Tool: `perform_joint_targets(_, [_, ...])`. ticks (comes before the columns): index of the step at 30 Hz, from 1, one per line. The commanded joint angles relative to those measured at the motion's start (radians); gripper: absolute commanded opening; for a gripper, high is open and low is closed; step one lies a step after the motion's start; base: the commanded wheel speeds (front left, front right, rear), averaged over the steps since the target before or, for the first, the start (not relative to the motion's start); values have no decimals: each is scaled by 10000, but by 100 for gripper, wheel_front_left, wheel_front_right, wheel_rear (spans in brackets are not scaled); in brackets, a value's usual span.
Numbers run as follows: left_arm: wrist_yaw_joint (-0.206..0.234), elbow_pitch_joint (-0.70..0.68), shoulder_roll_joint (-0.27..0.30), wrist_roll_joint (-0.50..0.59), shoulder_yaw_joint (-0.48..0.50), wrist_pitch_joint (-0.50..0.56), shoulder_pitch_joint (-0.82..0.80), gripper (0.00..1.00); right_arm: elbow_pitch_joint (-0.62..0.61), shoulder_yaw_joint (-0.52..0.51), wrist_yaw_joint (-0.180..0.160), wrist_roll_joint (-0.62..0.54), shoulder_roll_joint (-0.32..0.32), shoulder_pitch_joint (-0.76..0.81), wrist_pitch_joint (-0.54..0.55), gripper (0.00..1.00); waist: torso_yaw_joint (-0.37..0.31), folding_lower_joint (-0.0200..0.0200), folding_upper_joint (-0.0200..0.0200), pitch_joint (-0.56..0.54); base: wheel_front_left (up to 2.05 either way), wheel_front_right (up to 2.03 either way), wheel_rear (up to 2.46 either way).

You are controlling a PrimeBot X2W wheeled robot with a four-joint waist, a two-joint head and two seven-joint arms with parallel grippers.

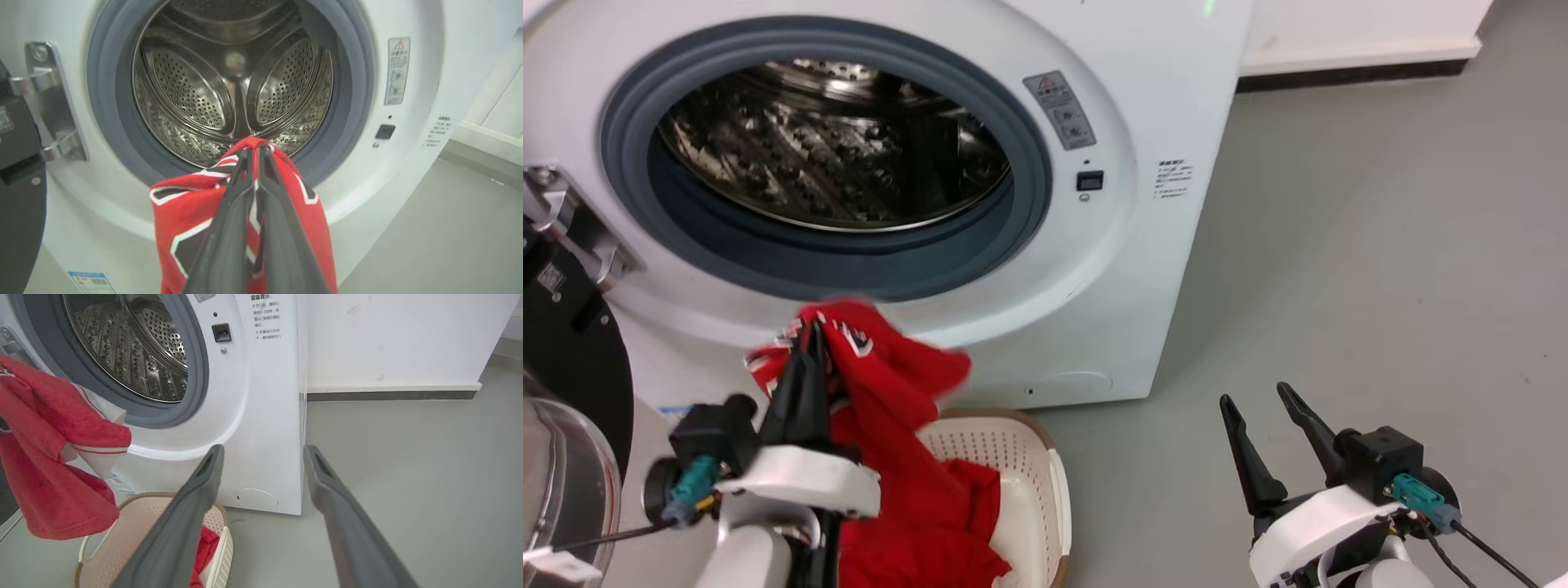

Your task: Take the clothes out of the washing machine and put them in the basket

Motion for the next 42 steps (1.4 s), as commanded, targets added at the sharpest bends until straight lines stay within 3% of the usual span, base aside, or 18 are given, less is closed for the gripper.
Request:
perform_joint_targets(1, [-43,112,-24,-44,-15,-20,89,0,-92,-7,-3,-98,-6,47,35,100,162,3,0,289,0,0,0])
perform_joint_targets(8, [-506,1849,-602,-343,-215,-73,109,0,-640,-19,-3,-304,-6,-505,194,100,394,3,0,1829,0,0,0])
perform_joint_targets(19, [-1799,5519,-927,485,-317,-73,-2828,0,-1156,214,-5,-272,-7,-1725,6,100,62,3,0,5156,0,0,0])
perform_joint_targets(25, [-2007,7937,-867,858,-531,-72,-4410,0,-1014,583,-5,-100,-3,-2318,-256,100,-392,3,0,6454,0,0,0])
perform_joint_targets(33, [-1891,10156,-855,852,-486,-73,-5274,0,-625,925,-5,175,-1,-2667,-619,100,-831,3,0,6988,0,0,0])
perform_joint_targets(34, [-1886,10253,-869,862,-485,-73,-5254,13,-573,922,-5,186,-1,-2691,-644,100,-850,3,0,6977,0,0,0])
perform_joint_targets(35, [-1887,10293,-859,858,-469,-73,-5234,49,-518,889,-5,181,-3,-2715,-660,100,-850,3,0,6950,0,0,0])
perform_joint_targets(36, [-1887,10315,-834,860,-454,-73,-5223,100,-449,836,-3,172,-3,-2743,-699,100,-822,3,0,6901,0,0,0])
perform_joint_targets(42, [-1949,9239,-1181,777,-106,-72,-4644,100,-9,519,-5,-145,-7,-2635,-825,100,-224,3,0,5786,0,0,0])
